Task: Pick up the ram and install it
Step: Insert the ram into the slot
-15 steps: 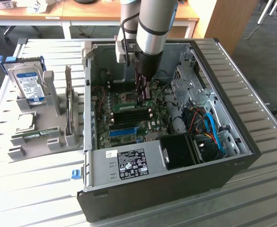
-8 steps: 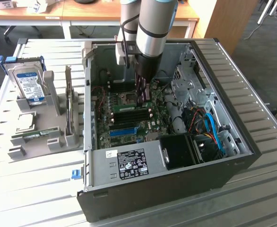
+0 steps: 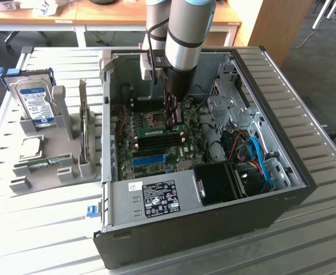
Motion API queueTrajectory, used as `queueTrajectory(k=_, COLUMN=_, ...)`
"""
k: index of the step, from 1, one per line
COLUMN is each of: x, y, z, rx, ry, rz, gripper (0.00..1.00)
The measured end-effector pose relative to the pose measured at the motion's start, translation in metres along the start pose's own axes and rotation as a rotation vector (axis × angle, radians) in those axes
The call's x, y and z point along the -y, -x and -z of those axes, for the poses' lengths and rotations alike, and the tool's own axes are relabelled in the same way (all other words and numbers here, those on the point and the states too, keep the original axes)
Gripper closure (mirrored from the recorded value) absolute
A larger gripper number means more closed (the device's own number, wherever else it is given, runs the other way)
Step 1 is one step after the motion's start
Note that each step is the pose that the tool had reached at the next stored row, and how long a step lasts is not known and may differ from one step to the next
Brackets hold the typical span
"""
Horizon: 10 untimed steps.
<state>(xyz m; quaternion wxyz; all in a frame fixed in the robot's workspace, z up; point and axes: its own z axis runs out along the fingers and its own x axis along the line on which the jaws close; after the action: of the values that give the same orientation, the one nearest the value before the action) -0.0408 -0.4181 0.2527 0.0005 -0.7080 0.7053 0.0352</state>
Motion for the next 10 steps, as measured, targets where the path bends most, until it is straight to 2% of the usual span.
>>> queueTrajectory(k=10, x=0.0, y=-0.0027, z=0.0001, rx=0.0002, ry=-0.0001, rz=0.0, gripper=0.88)
